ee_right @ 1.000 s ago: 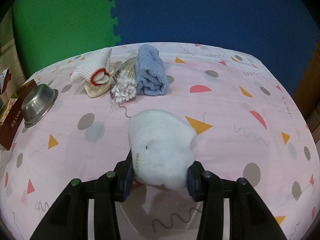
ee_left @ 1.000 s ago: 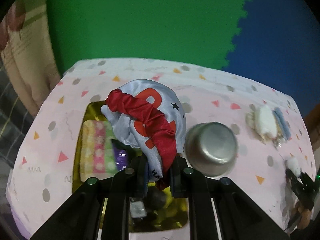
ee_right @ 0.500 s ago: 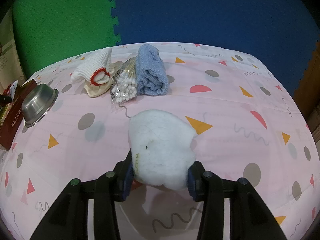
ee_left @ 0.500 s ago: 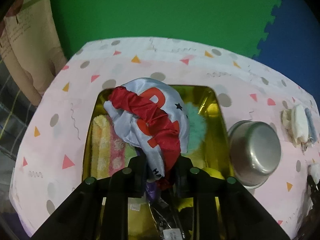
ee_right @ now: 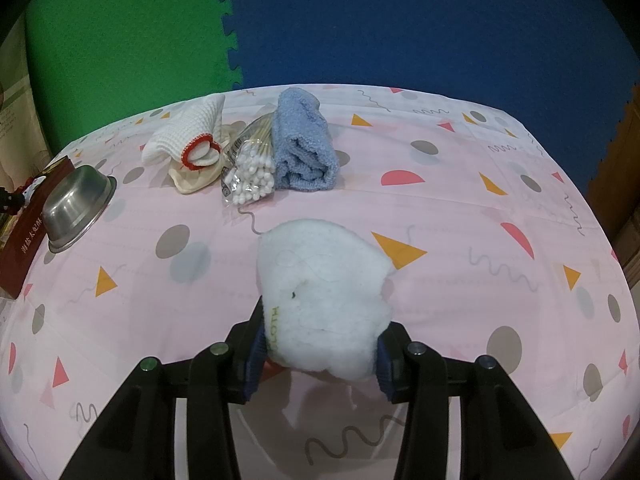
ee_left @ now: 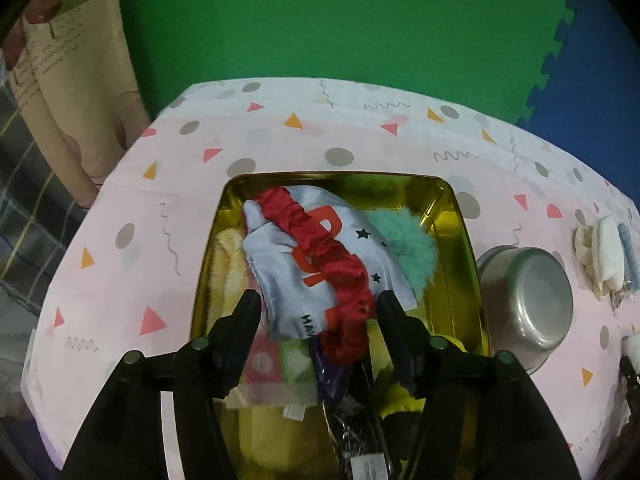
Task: Organize soft objects
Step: 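Carry the shirt into the tin tray and open the left gripper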
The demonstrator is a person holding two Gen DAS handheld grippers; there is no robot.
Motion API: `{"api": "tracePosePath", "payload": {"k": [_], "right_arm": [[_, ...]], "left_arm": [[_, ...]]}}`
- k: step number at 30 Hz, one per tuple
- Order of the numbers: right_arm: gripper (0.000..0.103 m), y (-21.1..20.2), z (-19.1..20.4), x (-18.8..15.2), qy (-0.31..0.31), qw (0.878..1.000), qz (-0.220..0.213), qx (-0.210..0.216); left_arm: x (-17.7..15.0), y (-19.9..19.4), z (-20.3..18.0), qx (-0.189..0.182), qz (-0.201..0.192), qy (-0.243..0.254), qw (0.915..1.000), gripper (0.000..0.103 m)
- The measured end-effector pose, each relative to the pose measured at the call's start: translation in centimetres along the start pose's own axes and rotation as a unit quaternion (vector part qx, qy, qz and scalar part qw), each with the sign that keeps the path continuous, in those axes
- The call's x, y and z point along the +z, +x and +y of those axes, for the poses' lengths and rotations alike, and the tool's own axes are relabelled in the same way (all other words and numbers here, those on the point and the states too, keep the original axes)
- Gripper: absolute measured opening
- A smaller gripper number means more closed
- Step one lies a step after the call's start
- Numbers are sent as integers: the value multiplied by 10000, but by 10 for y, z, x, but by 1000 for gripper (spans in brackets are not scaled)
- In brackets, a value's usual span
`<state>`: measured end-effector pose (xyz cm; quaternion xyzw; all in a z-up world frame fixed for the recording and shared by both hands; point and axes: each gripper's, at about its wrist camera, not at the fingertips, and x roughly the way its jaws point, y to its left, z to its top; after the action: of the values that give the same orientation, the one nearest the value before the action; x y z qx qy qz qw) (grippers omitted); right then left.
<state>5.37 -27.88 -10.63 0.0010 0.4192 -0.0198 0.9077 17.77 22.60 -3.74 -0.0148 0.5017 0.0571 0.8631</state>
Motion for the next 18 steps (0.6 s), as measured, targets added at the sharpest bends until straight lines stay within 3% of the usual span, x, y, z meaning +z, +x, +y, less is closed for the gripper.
{"api": "tracePosePath", "payload": {"k": [8, 14, 18], "right_arm": [[46, 0, 0, 0, -35, 10000, 9, -17], [46, 0, 0, 0, -39, 10000, 11, -12], [46, 0, 0, 0, -41, 10000, 12, -14]], "left_arm": [[-32, -47, -12, 659, -567, 221, 9960, 61], [-65, -71, -15, 370, -681, -83, 9970, 61], [-80, -80, -19, 480, -844, -92, 9952, 65]]}}
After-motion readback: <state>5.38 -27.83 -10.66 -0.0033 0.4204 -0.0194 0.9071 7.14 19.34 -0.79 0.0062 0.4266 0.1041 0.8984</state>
